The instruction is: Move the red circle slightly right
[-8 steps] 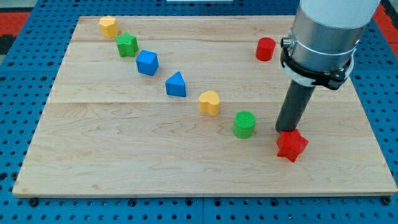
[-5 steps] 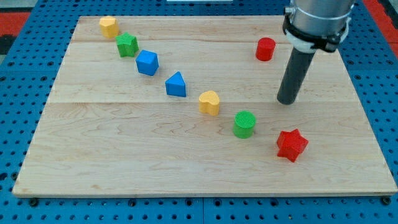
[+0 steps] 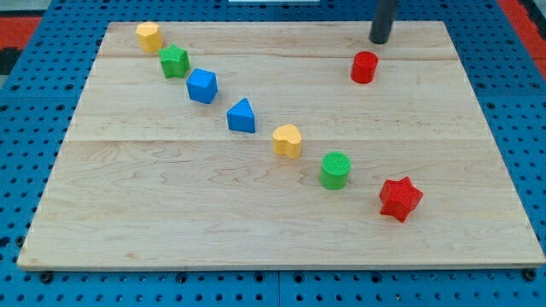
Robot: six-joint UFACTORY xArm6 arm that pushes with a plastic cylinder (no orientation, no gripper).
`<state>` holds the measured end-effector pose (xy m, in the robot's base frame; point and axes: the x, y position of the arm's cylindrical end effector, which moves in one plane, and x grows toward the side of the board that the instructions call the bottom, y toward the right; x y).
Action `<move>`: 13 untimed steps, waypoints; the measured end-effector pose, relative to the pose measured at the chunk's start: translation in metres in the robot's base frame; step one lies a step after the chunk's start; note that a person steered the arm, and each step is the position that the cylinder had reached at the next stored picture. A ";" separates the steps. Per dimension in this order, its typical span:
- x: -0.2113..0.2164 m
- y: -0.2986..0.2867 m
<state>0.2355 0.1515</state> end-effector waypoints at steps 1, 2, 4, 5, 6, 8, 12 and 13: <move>0.013 -0.030; 0.035 -0.036; 0.036 -0.004; 0.039 -0.010; 0.039 -0.038; 0.040 -0.048; 0.052 -0.002; 0.070 0.002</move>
